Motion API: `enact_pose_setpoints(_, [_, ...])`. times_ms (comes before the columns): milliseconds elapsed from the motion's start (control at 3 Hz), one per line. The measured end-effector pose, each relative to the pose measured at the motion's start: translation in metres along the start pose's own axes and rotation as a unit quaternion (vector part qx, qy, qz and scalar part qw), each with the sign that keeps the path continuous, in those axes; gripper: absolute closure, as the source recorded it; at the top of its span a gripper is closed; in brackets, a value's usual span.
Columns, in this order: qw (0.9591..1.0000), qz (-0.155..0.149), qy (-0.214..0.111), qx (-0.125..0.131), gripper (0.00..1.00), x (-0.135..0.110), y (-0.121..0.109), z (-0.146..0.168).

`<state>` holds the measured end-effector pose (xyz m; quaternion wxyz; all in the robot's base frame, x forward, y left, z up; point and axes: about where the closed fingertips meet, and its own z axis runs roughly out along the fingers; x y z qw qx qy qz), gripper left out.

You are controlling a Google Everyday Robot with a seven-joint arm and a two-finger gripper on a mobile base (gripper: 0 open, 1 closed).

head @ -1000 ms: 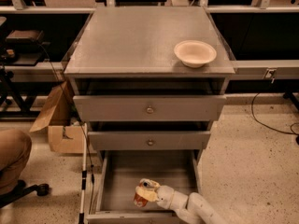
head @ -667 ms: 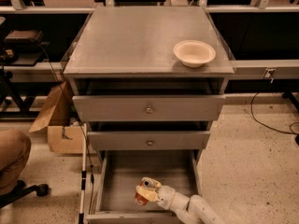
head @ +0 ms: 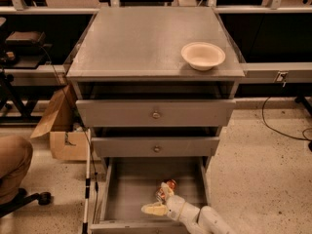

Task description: Place coke can into bottom drawer

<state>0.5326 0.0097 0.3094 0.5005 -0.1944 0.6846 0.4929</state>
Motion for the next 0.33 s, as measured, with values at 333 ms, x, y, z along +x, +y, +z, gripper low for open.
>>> enact_pose_setpoints(333, [1.0,0.0,0.0,0.0,0.0,0.0,0.0,0.0])
